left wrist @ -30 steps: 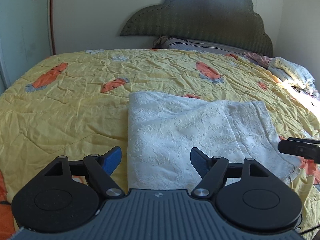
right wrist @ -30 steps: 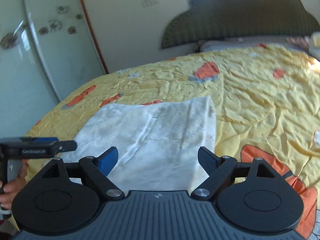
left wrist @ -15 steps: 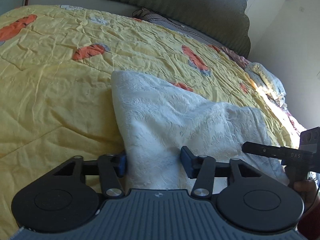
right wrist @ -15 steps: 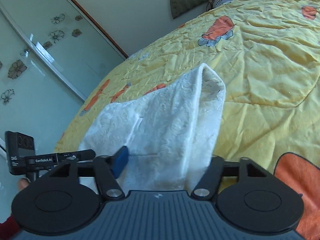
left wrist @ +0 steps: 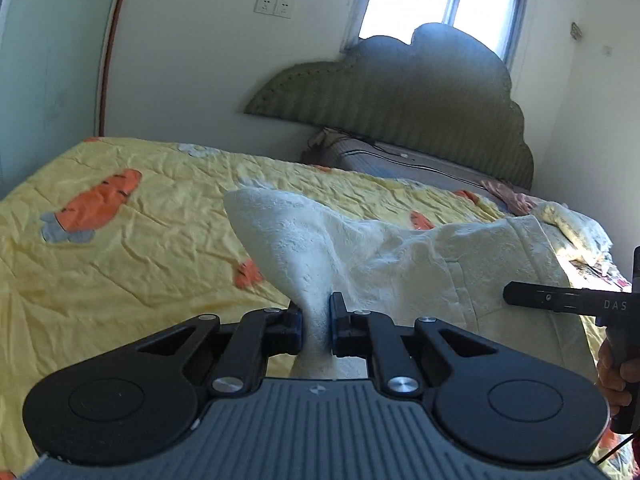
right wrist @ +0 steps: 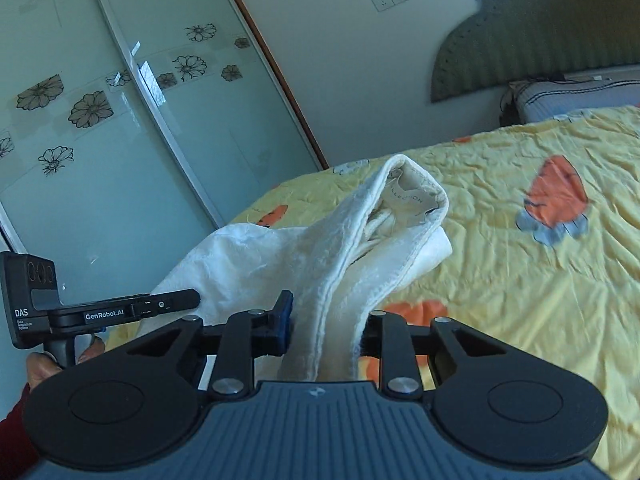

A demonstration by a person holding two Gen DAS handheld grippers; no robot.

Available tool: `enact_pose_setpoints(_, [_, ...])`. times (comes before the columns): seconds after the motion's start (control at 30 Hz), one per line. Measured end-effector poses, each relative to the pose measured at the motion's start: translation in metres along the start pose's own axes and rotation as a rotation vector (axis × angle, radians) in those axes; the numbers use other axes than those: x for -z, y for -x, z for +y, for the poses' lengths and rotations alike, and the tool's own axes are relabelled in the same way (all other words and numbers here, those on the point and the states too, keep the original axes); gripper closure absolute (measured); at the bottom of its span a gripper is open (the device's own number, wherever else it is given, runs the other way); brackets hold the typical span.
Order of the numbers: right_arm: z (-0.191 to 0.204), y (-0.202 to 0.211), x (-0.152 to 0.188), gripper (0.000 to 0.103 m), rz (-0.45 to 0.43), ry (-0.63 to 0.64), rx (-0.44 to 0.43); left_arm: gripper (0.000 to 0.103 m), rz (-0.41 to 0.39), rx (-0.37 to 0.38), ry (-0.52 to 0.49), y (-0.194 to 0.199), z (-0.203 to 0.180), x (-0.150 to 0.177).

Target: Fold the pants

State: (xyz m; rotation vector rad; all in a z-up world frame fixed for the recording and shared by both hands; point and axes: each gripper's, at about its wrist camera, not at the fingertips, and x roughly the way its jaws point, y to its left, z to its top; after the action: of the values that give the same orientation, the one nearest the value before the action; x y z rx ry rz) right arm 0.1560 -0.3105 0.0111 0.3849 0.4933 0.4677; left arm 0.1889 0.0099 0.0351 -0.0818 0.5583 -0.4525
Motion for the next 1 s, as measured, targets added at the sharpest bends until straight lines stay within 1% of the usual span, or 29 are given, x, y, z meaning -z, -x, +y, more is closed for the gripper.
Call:
enact_pose_setpoints(0.07, [-0.006, -0.029, -0.01, 0.077, 0.005, 0.002, 0.023, 0.088, 0.017, -0.053, -0.016, -0.017, 0.009, -0.01])
enact_pose_setpoints(0.1, [-0.01, -0.045, -0.012, 0.077, 0.026, 0.002, 0.043, 0.088, 0.045, -0.076, -0.026, -0.031, 0.014, -0.013])
enact_pose_setpoints(0.13, [-0.016, -0.062, -0.011, 0.075, 0.057, -0.001, 0.064, 0.088, 0.067, -0.094, -0.026, -0.041, 0.017, -0.013])
enact_pose_setpoints(0.2, [-0.027, -0.095, -0.004, 0.07, 0.139, -0.022, 0.143, 0.087, 0.129, -0.135, -0.025, -0.067, 0.026, -0.006])
enact_pose_setpoints(0.23, [-0.033, -0.108, 0.001, 0.063, 0.188, -0.015, 0.198, 0.081, 0.15, -0.168, -0.032, -0.078, 0.029, 0.0])
enact_pose_setpoints(0.27, [-0.036, -0.115, 0.006, 0.05, 0.212, -0.003, 0.244, 0.072, 0.162, -0.2, -0.041, -0.085, 0.032, 0.005])
enact_pose_setpoints(0.3, [-0.04, -0.114, 0.01, 0.046, 0.206, -0.009, 0.265, 0.062, 0.167, -0.218, -0.045, -0.086, 0.034, 0.008])
enact_pose_setpoints(0.33, [-0.042, -0.105, 0.013, 0.044, 0.186, -0.024, 0.272, 0.059, 0.152, -0.226, -0.035, -0.079, 0.038, 0.013])
enact_pose_setpoints(0.37, [-0.039, -0.094, 0.013, 0.044, 0.158, -0.023, 0.301, 0.058, 0.133, -0.232, -0.029, -0.071, 0.039, 0.015])
enact_pose_setpoints(0.4, [-0.031, -0.079, 0.013, 0.044, 0.113, 0.011, 0.362, 0.056, 0.12, -0.25, -0.032, -0.062, 0.039, 0.015])
enact_pose_setpoints(0.43, [-0.019, -0.062, 0.014, 0.043, 0.066, 0.068, 0.427, 0.055, 0.111, -0.272, -0.045, -0.051, 0.038, 0.018])
enact_pose_setpoints(0.47, [-0.006, -0.047, 0.017, 0.041, 0.02, 0.121, 0.461, 0.054, 0.1, -0.285, -0.052, -0.037, 0.035, 0.02])
enact_pose_setpoints(0.5, [0.007, -0.033, 0.022, 0.041, -0.016, 0.167, 0.445, 0.051, 0.089, -0.277, -0.045, -0.024, 0.035, 0.023])
enact_pose_setpoints(0.53, [0.02, -0.021, 0.027, 0.041, -0.021, 0.214, 0.356, 0.043, 0.082, -0.264, -0.037, -0.014, 0.033, 0.027])
enact_pose_setpoints(0.57, [0.028, -0.016, 0.033, 0.037, 0.001, 0.24, 0.259, 0.038, 0.074, -0.25, -0.027, -0.003, 0.032, 0.032])
enact_pose_setpoints(0.6, [0.036, -0.016, 0.04, 0.036, 0.032, 0.254, 0.18, 0.031, 0.069, -0.246, -0.024, 0.002, 0.028, 0.038])
enact_pose_setpoints(0.63, [0.041, -0.019, 0.048, 0.036, 0.071, 0.261, 0.151, 0.031, 0.079, -0.256, -0.041, 0.002, 0.024, 0.044])
enact_pose_setpoints(0.67, [0.044, -0.026, 0.056, 0.036, 0.115, 0.27, 0.169, 0.031, 0.094, -0.277, -0.069, -0.001, 0.021, 0.049])
enact_pose_setpoints(0.7, [0.044, -0.035, 0.063, 0.036, 0.158, 0.284, 0.223, 0.032, 0.122, -0.328, -0.11, -0.009, 0.016, 0.056])
enact_pose_setpoints(0.73, [0.042, -0.044, 0.069, 0.036, 0.186, 0.301, 0.289, 0.033, 0.14, -0.367, -0.123, -0.011, 0.014, 0.059])
enact_pose_setpoints(0.77, [0.043, -0.049, 0.072, 0.036, 0.192, 0.308, 0.359, 0.036, 0.141, -0.388, -0.117, -0.007, 0.012, 0.06])
enact_pose_setpoints(0.8, [0.046, -0.045, 0.072, 0.035, 0.188, 0.292, 0.423, 0.039, 0.125, -0.383, -0.103, 0.004, 0.01, 0.059])
enact_pose_setpoints(0.83, [0.051, -0.034, 0.071, 0.035, 0.168, 0.262, 0.443, 0.037, 0.11, -0.372, -0.093, 0.013, 0.008, 0.059])
enact_pose_setpoints(0.87, [0.058, -0.017, 0.073, 0.032, 0.133, 0.233, 0.421, 0.035, 0.093, -0.362, -0.083, 0.026, 0.003, 0.059])
enact_pose_setpoints(0.9, [0.066, -0.002, 0.075, 0.024, 0.101, 0.204, 0.38, 0.029, 0.083, -0.359, -0.079, 0.037, -0.001, 0.061])
enact_pose_setpoints(0.93, [0.075, 0.012, 0.079, 0.003, 0.088, 0.179, 0.339, 0.021, 0.072, -0.354, -0.075, 0.046, -0.006, 0.064])
enact_pose_setpoints(0.97, [0.086, 0.02, 0.084, 0.0, 0.088, 0.169, 0.307, 0.017, 0.064, -0.344, -0.072, 0.054, -0.012, 0.07])
enact_pose_setpoints(1.0, [0.097, 0.024, 0.093, 0.0, 0.098, 0.179, 0.27, 0.014, 0.058, -0.328, -0.075, 0.06, -0.018, 0.077])
